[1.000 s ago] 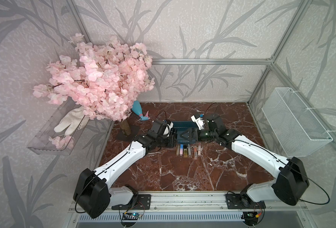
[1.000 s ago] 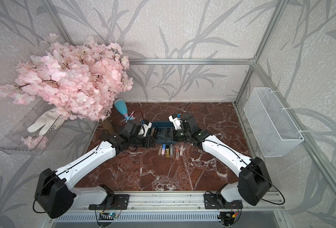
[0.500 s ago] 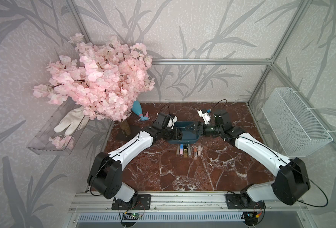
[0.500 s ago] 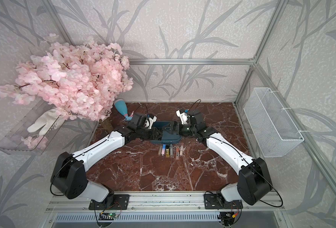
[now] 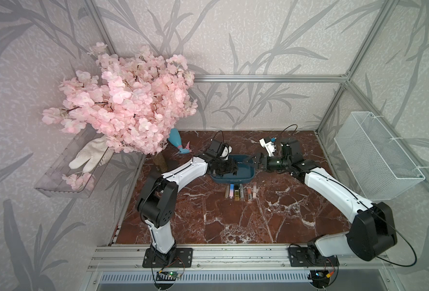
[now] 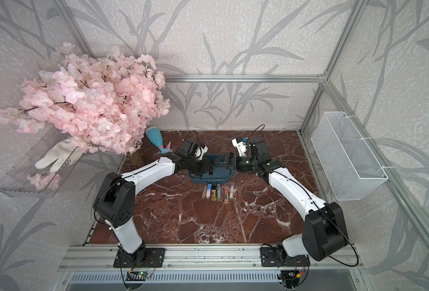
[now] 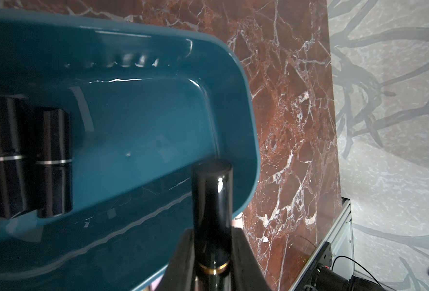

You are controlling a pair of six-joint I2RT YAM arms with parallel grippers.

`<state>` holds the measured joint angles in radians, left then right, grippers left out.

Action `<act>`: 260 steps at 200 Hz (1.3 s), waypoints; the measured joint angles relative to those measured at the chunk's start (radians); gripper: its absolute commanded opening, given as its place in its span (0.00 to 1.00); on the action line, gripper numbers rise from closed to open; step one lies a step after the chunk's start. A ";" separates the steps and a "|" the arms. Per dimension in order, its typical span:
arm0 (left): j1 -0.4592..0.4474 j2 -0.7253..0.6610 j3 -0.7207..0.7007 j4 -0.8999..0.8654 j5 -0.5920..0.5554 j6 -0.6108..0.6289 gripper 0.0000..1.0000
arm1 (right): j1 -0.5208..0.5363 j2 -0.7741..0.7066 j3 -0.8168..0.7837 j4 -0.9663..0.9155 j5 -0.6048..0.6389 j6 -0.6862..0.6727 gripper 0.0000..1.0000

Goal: Put the lipstick into the storage box
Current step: Place the lipstick in the storage box.

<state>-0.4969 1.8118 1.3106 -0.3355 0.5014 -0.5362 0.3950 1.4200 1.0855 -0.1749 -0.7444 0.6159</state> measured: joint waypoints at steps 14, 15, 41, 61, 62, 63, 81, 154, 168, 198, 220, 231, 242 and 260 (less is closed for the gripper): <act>0.006 0.026 0.010 -0.005 0.002 0.001 0.13 | 0.000 0.005 0.000 -0.010 -0.004 -0.015 0.99; 0.007 0.027 0.011 -0.006 0.002 0.001 0.13 | 0.000 0.005 0.000 -0.010 -0.005 -0.016 0.99; 0.022 0.061 0.032 -0.013 0.004 0.003 0.13 | 0.000 0.029 0.000 -0.015 -0.015 -0.036 0.99; 0.037 0.079 0.047 -0.022 0.007 0.006 0.12 | 0.000 0.057 0.000 -0.017 -0.021 -0.045 0.99; 0.037 0.080 0.048 -0.023 0.007 0.006 0.12 | 0.000 0.058 0.000 -0.017 -0.021 -0.045 0.99; 0.038 0.082 0.049 -0.023 0.007 0.007 0.13 | 0.000 0.061 0.000 -0.017 -0.021 -0.046 0.99; 0.051 0.104 0.065 -0.031 0.009 0.014 0.12 | 0.000 0.087 0.003 -0.021 -0.025 -0.049 0.99; 0.072 0.205 0.195 -0.156 -0.049 0.092 0.10 | 0.000 0.140 0.050 -0.033 -0.042 -0.058 0.99; 0.072 0.216 0.223 -0.190 -0.075 0.111 0.10 | 0.000 0.146 0.055 -0.035 -0.042 -0.061 0.99; 0.072 0.250 0.272 -0.241 -0.116 0.145 0.10 | 0.000 0.155 0.065 -0.040 -0.042 -0.064 0.99; 0.072 0.272 0.279 -0.265 -0.135 0.161 0.11 | 0.000 0.161 0.072 -0.042 -0.042 -0.064 0.99; 0.071 0.280 0.279 -0.278 -0.145 0.166 0.11 | 0.000 0.164 0.078 -0.043 -0.042 -0.064 1.00; 0.068 0.285 0.279 -0.289 -0.156 0.170 0.11 | 0.000 0.164 0.079 -0.044 -0.043 -0.064 0.99; 0.061 0.289 0.281 -0.302 -0.172 0.175 0.12 | 0.000 0.164 0.080 -0.047 -0.042 -0.064 1.00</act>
<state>-0.4358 2.1010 1.5913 -0.6376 0.3298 -0.3607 0.3950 1.5845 1.1656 -0.2214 -0.7868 0.5518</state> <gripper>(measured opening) 0.222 0.995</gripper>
